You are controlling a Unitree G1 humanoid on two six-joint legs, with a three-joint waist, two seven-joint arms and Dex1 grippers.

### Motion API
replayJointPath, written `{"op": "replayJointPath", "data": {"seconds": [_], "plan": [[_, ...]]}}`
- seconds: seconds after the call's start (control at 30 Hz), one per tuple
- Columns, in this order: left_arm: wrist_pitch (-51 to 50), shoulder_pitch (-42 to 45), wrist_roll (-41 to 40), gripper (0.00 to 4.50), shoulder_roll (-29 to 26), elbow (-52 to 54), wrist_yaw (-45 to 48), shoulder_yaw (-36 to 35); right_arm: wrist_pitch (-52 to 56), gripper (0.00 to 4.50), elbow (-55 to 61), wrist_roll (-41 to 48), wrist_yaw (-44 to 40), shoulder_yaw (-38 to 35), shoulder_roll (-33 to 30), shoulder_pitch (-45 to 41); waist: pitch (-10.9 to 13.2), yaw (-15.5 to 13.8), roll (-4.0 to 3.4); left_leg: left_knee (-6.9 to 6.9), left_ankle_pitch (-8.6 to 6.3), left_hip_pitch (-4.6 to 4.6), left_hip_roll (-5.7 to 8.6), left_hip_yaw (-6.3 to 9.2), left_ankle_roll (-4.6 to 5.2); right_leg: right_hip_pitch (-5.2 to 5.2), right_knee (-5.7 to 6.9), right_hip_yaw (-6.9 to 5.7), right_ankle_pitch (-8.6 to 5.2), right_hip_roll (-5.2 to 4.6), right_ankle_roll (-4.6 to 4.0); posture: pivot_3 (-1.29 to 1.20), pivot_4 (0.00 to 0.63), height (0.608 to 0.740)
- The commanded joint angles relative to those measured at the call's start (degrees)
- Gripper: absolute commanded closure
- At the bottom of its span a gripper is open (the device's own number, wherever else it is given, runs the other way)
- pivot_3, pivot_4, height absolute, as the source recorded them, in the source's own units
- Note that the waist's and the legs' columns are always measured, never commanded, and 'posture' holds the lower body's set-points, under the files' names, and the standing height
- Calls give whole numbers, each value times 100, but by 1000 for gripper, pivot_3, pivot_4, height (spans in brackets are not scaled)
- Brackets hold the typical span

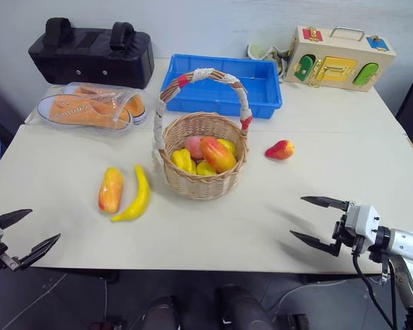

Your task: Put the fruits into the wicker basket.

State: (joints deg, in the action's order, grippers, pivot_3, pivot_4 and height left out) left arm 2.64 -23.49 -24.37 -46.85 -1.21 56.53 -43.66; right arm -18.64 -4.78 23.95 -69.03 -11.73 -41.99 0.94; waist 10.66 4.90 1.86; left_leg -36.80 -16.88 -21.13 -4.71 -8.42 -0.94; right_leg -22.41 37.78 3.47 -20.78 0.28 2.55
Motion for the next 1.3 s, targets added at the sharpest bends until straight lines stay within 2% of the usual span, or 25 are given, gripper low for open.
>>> {"op": "replayJointPath", "data": {"seconds": [0.03,0.23,0.33,0.5,0.63,0.73,0.8,0.93,1.07,1.1,1.13,1.23,1.3], "plan": [[96,-85,30,0,8,30,-36,-203,34,23,174,127,-6,17,70,-44,0,1,0,0,0,0,0,0,0,0,0,0,0,0,0,0,150,740],[-413,-180,-214,0,-137,107,176,-251,265,23,566,375,35,125,284,-128,0,1,0,1,0,-1,-1,0,0,-2,4,-1,0,1,0,0,150,740],[-1012,-77,-462,0,-322,225,260,-211,443,23,1036,775,121,160,494,-252,-1,-3,2,-2,0,-1,-1,1,0,-2,6,-2,0,1,0,0,150,740],[-3732,558,-1201,0,-1365,614,-141,-5,1223,23,2059,1355,663,303,773,-772,3,-13,8,-14,6,-2,-1,16,-1,-3,31,-12,2,0,-4,0,150,740],[-5339,2591,-1282,0,-1925,427,-1177,1226,1595,23,2414,1407,728,525,788,-1166,4,-104,7,-14,13,-4,4,22,1,-2,30,-24,5,-7,-7,0,150,740],[-6438,3908,-1452,0,-1975,375,-1196,2299,1701,23,2431,1365,712,605,810,-1334,5,-133,10,-17,23,-12,4,13,-24,-5,24,-22,5,-6,-4,0,150,740],[-6833,4536,-1234,0,-1974,247,-1235,3013,1714,23,2408,1310,676,622,798,-1383,5,-130,9,-21,19,-15,3,-3,-25,-13,24,-19,4,-6,-1,0,150,740],[-7194,5396,-939,0,-1546,-379,-1356,3828,1691,23,2315,1203,604,582,763,-1394,5,-121,9,-26,14,-18,-6,-12,-37,-36,45,-18,-1,3,9,0,150,740],[-6872,5355,-440,0,-1556,-512,-1227,4476,1639,23,2319,1123,626,508,796,-1306,6,-122,10,-29,16,-23,-10,-10,-54,-69,94,-12,-8,10,18,0,150,740],[-6743,5304,-311,399,-1612,-562,-1184,4574,1639,0,2329,1112,646,499,806,-1296,6,-118,10,-29,17,-24,-10,-10,-56,-74,100,-9,-9,10,17,0,150,740],[-6620,5261,-230,593,-1632,-630,-1159,4577,1645,0,2342,1107,674,485,815,-1278,5,-108,10,-30,18,-24,-10,-11,-58,-77,104,-7,-10,11,16,0,150,740],[-6444,5193,-133,1539,-1626,-774,-1062,4484,1655,0,2378,1082,735,448,824,-1218,6,-85,9,-42,26,-23,-9,-14,-58,-75,115,-5,-12,9,12,0,150,740],[-6149,5150,-158,2149,-1643,-944,-900,4190,1673,0,2427,1053,821,426,829,-1159,6,-68,10,-49,32,-21,-7,-14,-52,-67,115,-5,-16,6,3,0,150,740]]}}
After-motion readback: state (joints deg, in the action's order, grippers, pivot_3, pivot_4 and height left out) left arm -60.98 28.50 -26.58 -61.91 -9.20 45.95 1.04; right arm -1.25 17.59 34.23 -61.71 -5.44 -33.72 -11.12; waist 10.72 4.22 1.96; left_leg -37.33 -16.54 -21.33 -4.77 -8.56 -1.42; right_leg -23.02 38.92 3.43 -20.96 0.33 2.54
